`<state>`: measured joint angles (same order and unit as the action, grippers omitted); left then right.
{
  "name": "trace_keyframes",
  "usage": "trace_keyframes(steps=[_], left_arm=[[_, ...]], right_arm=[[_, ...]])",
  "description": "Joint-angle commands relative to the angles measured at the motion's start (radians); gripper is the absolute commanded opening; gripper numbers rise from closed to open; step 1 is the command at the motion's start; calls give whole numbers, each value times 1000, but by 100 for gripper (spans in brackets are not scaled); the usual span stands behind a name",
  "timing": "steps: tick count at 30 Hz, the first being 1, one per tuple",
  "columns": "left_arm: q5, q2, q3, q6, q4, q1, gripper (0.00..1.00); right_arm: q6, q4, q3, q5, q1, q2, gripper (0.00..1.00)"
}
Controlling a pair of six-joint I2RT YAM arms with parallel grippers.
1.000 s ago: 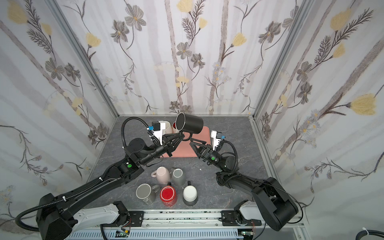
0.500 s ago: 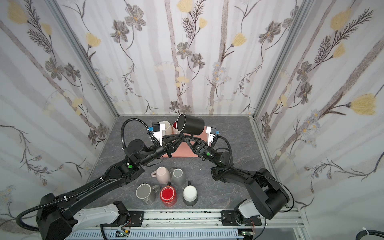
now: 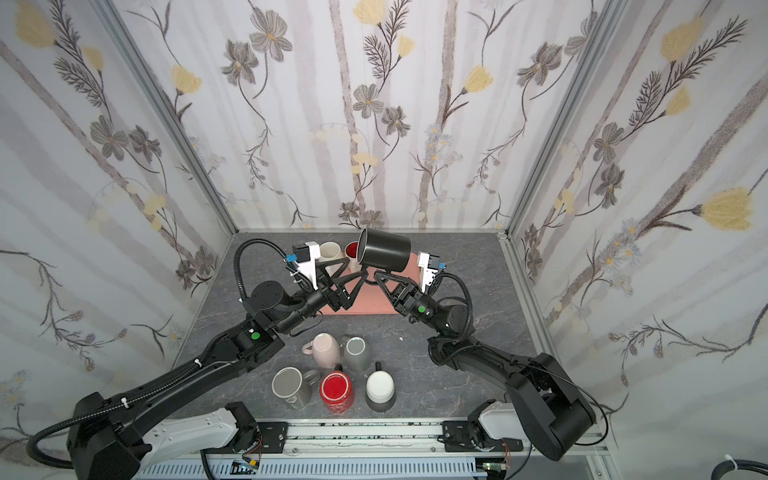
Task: Turn the mug right side up
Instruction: 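Carry the black mug onto the tray with the right gripper while the left arm withdraws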
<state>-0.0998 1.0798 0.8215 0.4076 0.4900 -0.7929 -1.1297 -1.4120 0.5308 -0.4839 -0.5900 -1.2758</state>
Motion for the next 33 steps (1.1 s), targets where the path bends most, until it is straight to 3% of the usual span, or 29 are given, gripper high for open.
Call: trace_keyframes(steps=[1,5,8,11,20,33], left_arm=[[132,-48,-27,-13,-52,1,100],[259,-112,-63,-32,-131,0,100],[348,-134,-75,-45,-200,0,100],[397,-153,-87,-47,-255,0,100],[457,-241,-136,-8,-323,1,100],[471,-307,-176,9,-355,2,100]], right_arm=[[166,327,14,114,15,96,0],[422,993,174,301,31,133,0],[573,1278,332,391,41,38,0],[691,1428,460,479,41,-82,0],[892,1717,858,729,44,-504,0],[943,1817,1144,789,56,-794,0]])
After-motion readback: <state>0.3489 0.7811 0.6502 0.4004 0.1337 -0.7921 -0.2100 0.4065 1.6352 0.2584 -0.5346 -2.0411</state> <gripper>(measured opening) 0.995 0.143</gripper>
